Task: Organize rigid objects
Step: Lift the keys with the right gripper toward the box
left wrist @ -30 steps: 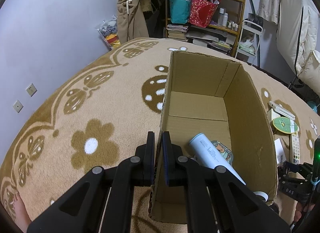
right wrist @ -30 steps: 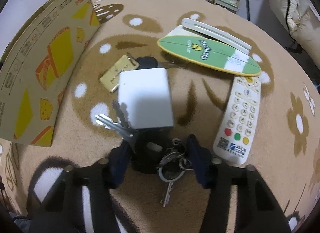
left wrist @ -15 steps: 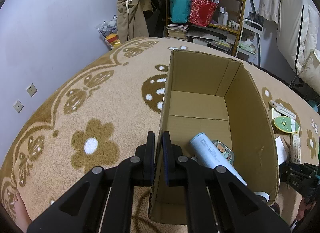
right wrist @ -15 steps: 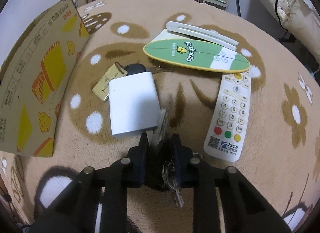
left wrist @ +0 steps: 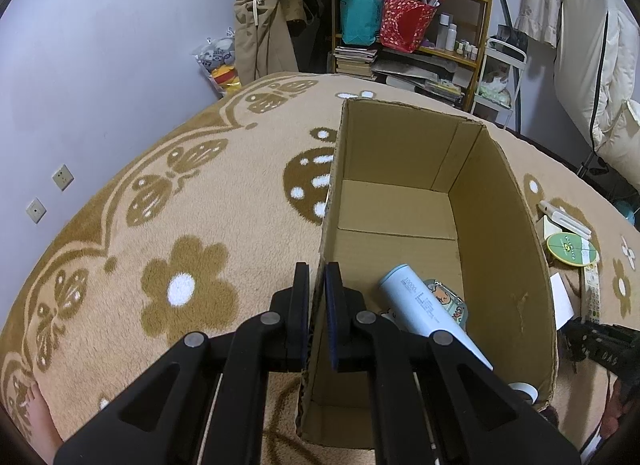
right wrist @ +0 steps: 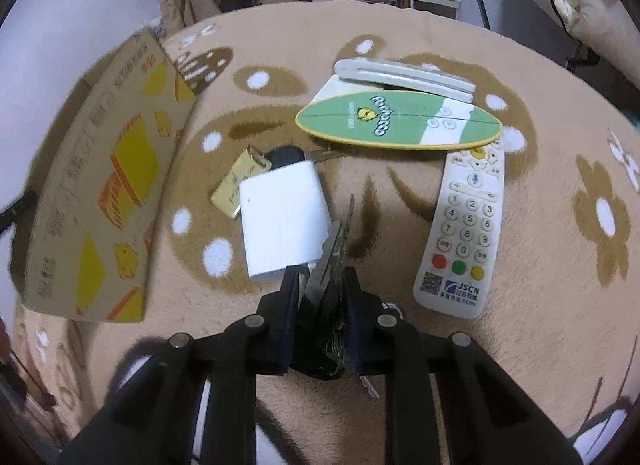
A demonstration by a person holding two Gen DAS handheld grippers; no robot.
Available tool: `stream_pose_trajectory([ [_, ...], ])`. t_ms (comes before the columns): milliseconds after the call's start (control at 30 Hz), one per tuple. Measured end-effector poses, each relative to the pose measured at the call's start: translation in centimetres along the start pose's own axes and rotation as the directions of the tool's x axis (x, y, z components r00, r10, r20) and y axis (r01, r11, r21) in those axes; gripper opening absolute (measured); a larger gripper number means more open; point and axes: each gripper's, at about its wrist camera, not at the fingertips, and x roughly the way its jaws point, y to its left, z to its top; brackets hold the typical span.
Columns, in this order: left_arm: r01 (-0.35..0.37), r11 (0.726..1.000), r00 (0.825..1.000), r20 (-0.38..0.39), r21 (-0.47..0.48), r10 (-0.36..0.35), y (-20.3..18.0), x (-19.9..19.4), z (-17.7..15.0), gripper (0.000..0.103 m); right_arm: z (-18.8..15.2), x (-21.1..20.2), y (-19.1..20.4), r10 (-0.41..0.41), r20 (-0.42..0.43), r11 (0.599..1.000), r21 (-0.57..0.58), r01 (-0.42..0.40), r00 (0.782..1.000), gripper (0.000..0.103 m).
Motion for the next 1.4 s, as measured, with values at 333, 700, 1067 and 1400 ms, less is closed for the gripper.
stream_pose_trajectory([
  [333, -0.006, 1.000, 1.000, 0.000, 0.006, 0.006, -0.1, 0.0, -0.1, 0.007, 0.4, -1.5, -1.0, 0.035, 0.059, 0.998, 0.047, -0.038, 0.998, 0.017],
  [700, -0.001, 1.000, 1.000, 0.000, -0.001, 0.001, -0.2, 0.0, -0.1, 0.007, 1.5, -3.4, -2.8, 0.119, 0.155, 0.973, 0.180, -0.146, 0.981, 0.017],
  [1067, 0.006, 1.000, 1.000, -0.004, -0.010, -0.006, -0.1, 0.0, -0.1, 0.007, 3.0, -5.4, -0.1, 0.092, 0.185, 0.987, 0.113, -0.114, 0.978, 0.017],
  [1400, 0.001, 1.000, 1.000, -0.005, -0.009, -0.001, -0.2, 0.0, -0.1, 0.006, 5.9, -9.3, 5.1, 0.103, 0.301, 0.995, -0.018, -0.103, 0.948, 0.017],
])
